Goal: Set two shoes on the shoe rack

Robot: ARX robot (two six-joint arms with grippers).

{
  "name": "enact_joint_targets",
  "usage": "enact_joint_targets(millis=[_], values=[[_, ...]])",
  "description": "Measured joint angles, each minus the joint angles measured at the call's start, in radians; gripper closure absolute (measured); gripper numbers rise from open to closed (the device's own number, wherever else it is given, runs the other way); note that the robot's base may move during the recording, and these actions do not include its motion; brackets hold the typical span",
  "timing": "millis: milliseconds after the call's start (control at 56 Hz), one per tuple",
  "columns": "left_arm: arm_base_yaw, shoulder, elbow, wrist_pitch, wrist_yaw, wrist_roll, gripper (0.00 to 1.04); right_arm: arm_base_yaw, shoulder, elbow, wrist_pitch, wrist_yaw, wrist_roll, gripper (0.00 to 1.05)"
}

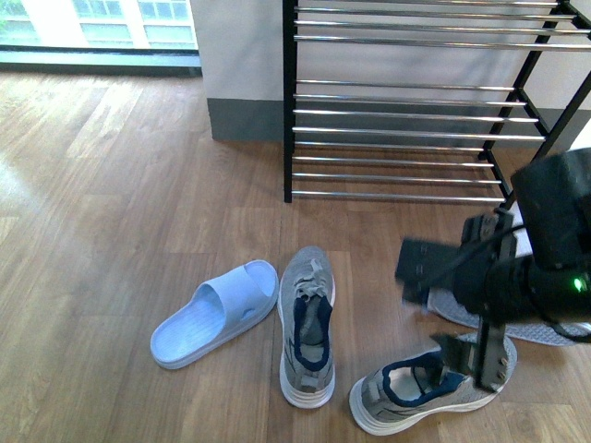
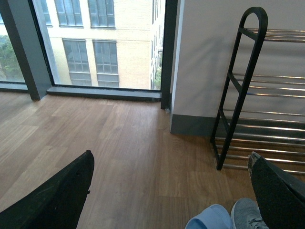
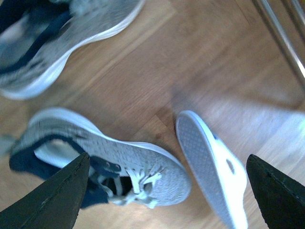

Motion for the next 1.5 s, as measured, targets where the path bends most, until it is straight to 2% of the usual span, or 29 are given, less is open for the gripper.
enact_joint_targets(millis=[143,179,250,322,429,679,929,1001,1358,1501], values=[[0.000,0.000,0.000,0.000,0.000,0.000,0.09,0.014,0.042,0.141,-0.175,0.181,0.705,0.09],[0.000,0.000,0.000,0.000,0.000,0.000,0.09,0.024,0.042,0.139,-0.239,0.233,0.965,0.09],[0.000,0.000,0.000,0.000,0.000,0.000,0.09,0.045,0.050,0.134,-0.359,0.262,1.318,0.09],[0.000,0.000,0.000,0.000,0.000,0.000,0.09,0.058,0.074,0.147,-0.465,0.255,1.570,0.09],[0.000,0.000,0.000,0.000,0.000,0.000,0.09,0.056,0.102,0.192,-0.545,0.193,1.754,0.09],[0.000,0.000,0.000,0.000,0.000,0.000,0.09,0.052,0.106,0.186,-0.493,0.115,1.788,0.09],[0.000,0.000,0.000,0.000,0.000,0.000,0.09,0.043,0.106,0.134,-0.416,0.031,1.641,0.09],[0.000,0.000,0.000,0.000,0.000,0.000,0.09,0.044,0.105,0.131,-0.407,0.043,1.560,0.09],[0.000,0.000,0.000,0.000,0.000,0.000,0.09,0.042,0.105,0.097,-0.304,0.044,1.454,0.09],[0.000,0.000,0.000,0.000,0.000,0.000,0.09,0.042,0.102,0.063,-0.196,0.040,1.373,0.09]])
